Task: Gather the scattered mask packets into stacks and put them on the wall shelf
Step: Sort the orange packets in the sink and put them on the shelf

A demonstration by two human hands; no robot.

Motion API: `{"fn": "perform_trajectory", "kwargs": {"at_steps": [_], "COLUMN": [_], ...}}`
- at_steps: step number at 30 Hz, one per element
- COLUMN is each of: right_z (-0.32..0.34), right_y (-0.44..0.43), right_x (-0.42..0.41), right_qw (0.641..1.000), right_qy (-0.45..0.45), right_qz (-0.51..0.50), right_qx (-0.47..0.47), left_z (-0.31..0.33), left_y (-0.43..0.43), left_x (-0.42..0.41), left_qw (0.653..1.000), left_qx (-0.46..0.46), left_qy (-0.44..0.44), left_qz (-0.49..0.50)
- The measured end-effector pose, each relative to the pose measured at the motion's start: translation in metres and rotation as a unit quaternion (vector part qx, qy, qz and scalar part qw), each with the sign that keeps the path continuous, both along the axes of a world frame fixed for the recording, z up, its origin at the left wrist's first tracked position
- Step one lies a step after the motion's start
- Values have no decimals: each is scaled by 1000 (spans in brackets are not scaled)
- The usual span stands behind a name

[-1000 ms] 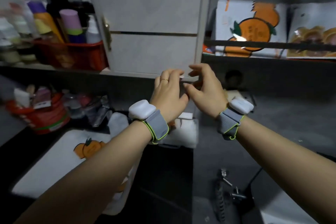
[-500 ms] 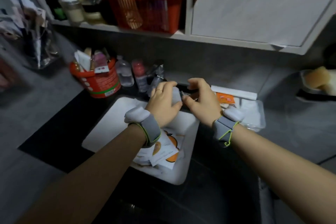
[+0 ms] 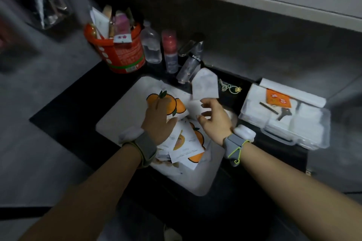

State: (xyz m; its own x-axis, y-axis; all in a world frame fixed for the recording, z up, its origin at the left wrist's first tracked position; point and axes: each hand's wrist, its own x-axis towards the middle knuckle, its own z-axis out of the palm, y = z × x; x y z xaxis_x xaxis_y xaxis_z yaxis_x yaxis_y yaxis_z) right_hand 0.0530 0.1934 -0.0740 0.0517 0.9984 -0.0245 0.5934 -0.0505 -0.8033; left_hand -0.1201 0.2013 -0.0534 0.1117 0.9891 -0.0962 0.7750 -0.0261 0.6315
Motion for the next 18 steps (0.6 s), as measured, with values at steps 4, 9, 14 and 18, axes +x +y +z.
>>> {"fn": "perform_trajectory", "kwargs": {"at_steps": [4,9,14,18], "right_z": [-24,-41,-49,-51], "right_y": [5,8,15,21], "right_x": [-5,-14,-23,-33], "right_qw": [999,998,996,994], "right_qy": [-1,8,14,9], "right_qz": [29,30,-4,-36], "right_qx": [-29,-57,-84,-99], "left_z": [-22,-30,-38,-42], "left_y": [-9,-11,-1,10], "left_x": [-11,-19,-26,-35], "left_qw": [997,993,995,996], "left_qx": [-41,-59,-77,-84], "left_qy": [-33,-22,-20,-31], "left_qz": [63,104,66,25]}}
